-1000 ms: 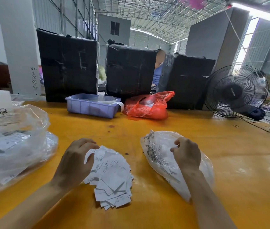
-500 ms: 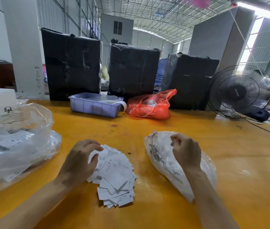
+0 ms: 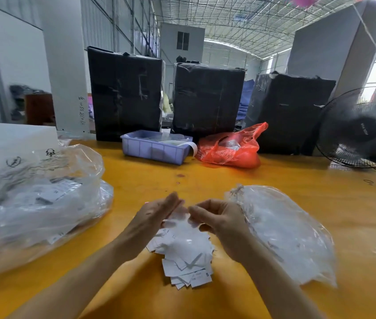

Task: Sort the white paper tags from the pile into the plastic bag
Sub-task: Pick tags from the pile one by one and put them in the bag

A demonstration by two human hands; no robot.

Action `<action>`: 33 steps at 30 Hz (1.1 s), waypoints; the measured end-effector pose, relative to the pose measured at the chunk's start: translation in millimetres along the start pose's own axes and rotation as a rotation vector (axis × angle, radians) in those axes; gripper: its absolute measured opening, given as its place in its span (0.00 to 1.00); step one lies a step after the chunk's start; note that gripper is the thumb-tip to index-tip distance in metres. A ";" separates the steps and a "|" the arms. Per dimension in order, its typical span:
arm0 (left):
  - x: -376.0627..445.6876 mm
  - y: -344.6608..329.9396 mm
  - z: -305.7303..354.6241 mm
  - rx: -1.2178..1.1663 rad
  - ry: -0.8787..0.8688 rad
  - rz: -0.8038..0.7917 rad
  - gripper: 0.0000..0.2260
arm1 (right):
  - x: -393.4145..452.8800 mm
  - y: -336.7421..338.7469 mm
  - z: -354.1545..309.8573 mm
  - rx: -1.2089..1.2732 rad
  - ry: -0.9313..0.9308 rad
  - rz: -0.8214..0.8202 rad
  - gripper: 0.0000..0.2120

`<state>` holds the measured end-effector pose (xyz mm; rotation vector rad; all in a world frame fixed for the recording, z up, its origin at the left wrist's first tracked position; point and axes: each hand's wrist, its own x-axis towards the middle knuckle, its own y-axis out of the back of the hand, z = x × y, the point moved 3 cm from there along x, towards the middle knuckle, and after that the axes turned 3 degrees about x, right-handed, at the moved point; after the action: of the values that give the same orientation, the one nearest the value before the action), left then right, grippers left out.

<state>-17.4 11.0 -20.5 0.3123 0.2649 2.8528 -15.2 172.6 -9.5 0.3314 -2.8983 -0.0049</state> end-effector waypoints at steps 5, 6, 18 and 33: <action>-1.9 -0.3 -2.4 0.007 0.042 -0.130 0.21 | -1.5 -5.0 1.3 -0.148 0.060 0.008 0.08; -1.0 1.1 -4.6 0.007 0.069 -0.100 0.14 | -1.5 -4.7 1.4 -0.153 0.057 0.020 0.10; 1.7 27.3 -13.2 -0.135 0.199 0.315 0.06 | -0.5 0.0 9.3 -0.651 0.089 -0.137 0.09; 1.4 19.9 -14.6 -0.137 0.196 0.255 0.05 | -1.8 -1.0 4.9 -0.884 0.075 -0.325 0.09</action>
<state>-26.7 -9.7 -30.1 0.0401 0.0692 3.1377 -14.4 171.9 -14.7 0.5855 -2.4164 -1.2277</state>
